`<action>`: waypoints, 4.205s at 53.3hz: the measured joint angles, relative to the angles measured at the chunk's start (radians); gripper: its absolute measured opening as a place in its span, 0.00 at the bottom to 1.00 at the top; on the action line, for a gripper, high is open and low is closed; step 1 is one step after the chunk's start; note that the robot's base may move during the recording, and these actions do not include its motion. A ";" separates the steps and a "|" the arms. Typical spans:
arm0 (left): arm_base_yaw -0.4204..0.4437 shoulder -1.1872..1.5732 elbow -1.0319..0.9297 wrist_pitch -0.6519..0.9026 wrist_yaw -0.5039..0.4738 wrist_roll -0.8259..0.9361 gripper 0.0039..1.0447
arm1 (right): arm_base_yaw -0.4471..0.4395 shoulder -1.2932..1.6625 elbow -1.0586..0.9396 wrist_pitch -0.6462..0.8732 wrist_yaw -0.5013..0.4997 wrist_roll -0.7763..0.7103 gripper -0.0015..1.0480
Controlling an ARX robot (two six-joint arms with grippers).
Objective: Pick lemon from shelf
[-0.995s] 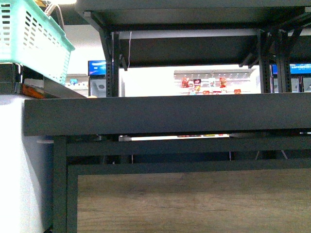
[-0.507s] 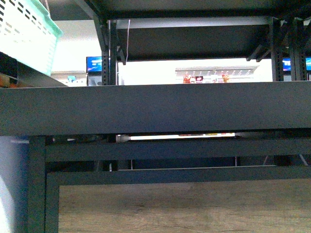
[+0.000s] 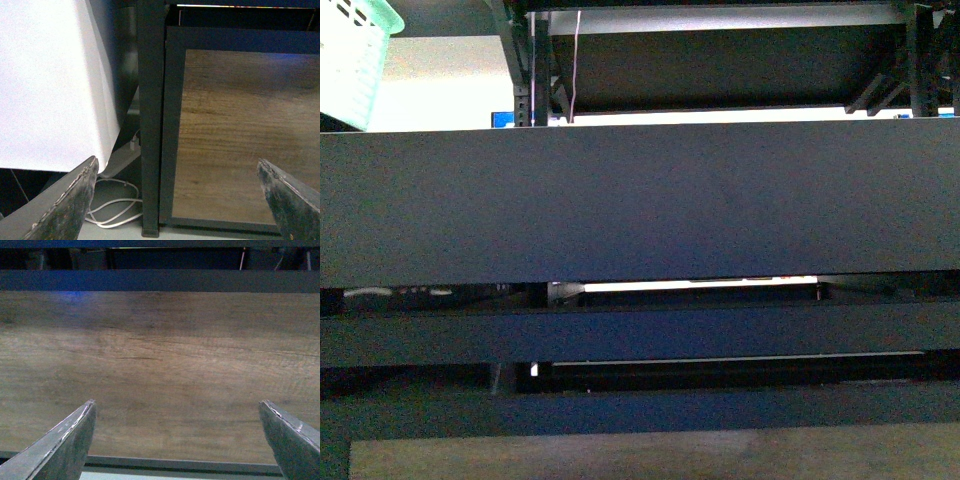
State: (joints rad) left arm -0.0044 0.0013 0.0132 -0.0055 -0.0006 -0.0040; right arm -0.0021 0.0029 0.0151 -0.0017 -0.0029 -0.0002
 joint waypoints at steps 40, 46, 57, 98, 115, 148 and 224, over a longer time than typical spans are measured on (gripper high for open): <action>0.000 0.000 0.000 0.000 0.000 0.000 0.93 | 0.000 0.000 0.000 0.000 0.002 0.000 0.93; 0.000 0.000 0.000 0.000 0.000 0.000 0.93 | 0.000 0.000 0.000 0.000 0.003 0.000 0.93; 0.000 0.000 0.000 0.000 0.001 0.000 0.93 | 0.000 0.000 0.000 0.000 0.002 0.000 0.93; 0.000 0.000 0.000 0.000 0.001 0.000 0.93 | 0.000 0.000 0.000 0.000 0.002 0.000 0.93; 0.000 0.000 0.000 0.000 0.000 0.000 0.93 | 0.000 0.000 0.000 0.000 0.002 0.000 0.93; -0.130 0.135 0.066 -0.059 -0.111 -0.444 0.93 | 0.000 0.000 0.000 0.000 0.002 0.000 0.93; 0.429 1.746 1.180 0.340 0.254 -1.281 0.93 | 0.000 0.000 0.000 0.000 0.002 0.000 0.93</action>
State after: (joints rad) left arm 0.4248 1.7473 1.1927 0.3344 0.2531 -1.2854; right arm -0.0021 0.0029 0.0154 -0.0017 -0.0006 -0.0002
